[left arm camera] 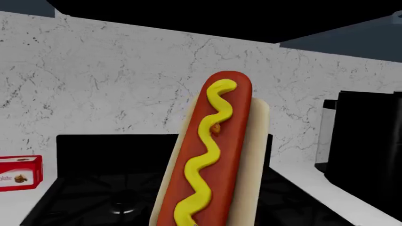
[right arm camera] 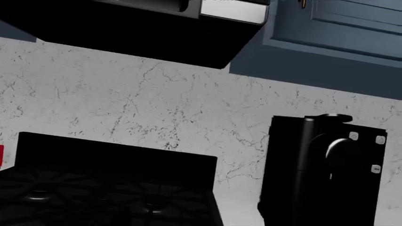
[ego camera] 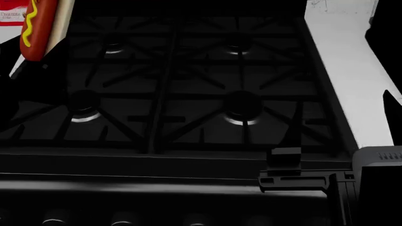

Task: Pick the hot dog from the counter and place it in the microwave.

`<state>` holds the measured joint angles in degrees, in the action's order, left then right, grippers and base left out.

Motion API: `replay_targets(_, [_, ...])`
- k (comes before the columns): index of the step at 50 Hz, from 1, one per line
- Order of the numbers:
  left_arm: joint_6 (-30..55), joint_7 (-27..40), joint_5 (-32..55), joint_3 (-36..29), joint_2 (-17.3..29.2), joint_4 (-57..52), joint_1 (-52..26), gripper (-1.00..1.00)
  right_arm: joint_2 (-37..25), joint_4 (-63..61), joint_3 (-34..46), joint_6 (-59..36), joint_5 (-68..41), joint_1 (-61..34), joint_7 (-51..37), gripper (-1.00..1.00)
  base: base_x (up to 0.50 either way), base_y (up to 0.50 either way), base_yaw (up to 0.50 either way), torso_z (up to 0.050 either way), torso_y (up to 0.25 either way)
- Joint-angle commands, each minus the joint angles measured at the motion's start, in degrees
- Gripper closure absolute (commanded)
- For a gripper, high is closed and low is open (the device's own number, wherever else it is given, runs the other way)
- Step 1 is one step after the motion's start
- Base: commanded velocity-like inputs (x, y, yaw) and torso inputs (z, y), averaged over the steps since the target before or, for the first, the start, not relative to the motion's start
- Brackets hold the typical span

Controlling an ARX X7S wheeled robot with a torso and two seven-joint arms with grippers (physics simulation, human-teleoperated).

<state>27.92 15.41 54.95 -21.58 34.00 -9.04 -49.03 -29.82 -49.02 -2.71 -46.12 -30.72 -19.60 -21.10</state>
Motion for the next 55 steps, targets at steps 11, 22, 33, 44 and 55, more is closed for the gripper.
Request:
replay_targets(11, [-0.6, 0.9, 1.4, 0.1, -0.1, -0.2, -0.2, 1.00, -0.6, -0.3, 0.9, 0.3, 0.1, -0.4, -0.1, -1.00, 0.00, -0.18, 0.00, 0.000, 0.000])
replay_targets(22, [-1.1, 0.6, 1.4, 0.2, -0.1, -0.2, 0.1, 1.00, -0.9, -0.4, 1.5, 0.0, 0.4, 0.0, -0.6, -1.00, 0.02, 0.00, 0.00, 0.001, 0.000])
replay_targets(33, [-1.2, 0.7, 1.5, 0.1, -0.3, -0.2, 0.2, 1.00, -1.3, -0.9, 1.0, -0.1, 0.0, 0.4, -0.9, -1.00, 0.39, 0.00, 0.00, 0.000, 0.001])
replay_targets(44, [-1.4, 0.7, 1.6, 0.3, -0.1, -0.2, 0.5, 1.00, -1.4, -0.9, 1.7, -0.8, -0.3, -0.5, -1.2, -1.00, 0.39, 0.00, 0.00, 0.000, 0.002])
replay_targets(55, [-1.3, 0.7, 1.7, 0.2, -0.1, -0.3, 0.2, 1.00, -1.7, -1.3, 1.5, -1.3, -0.9, -0.9, -1.6, -1.00, 0.39, 0.00, 0.00, 0.000, 0.001])
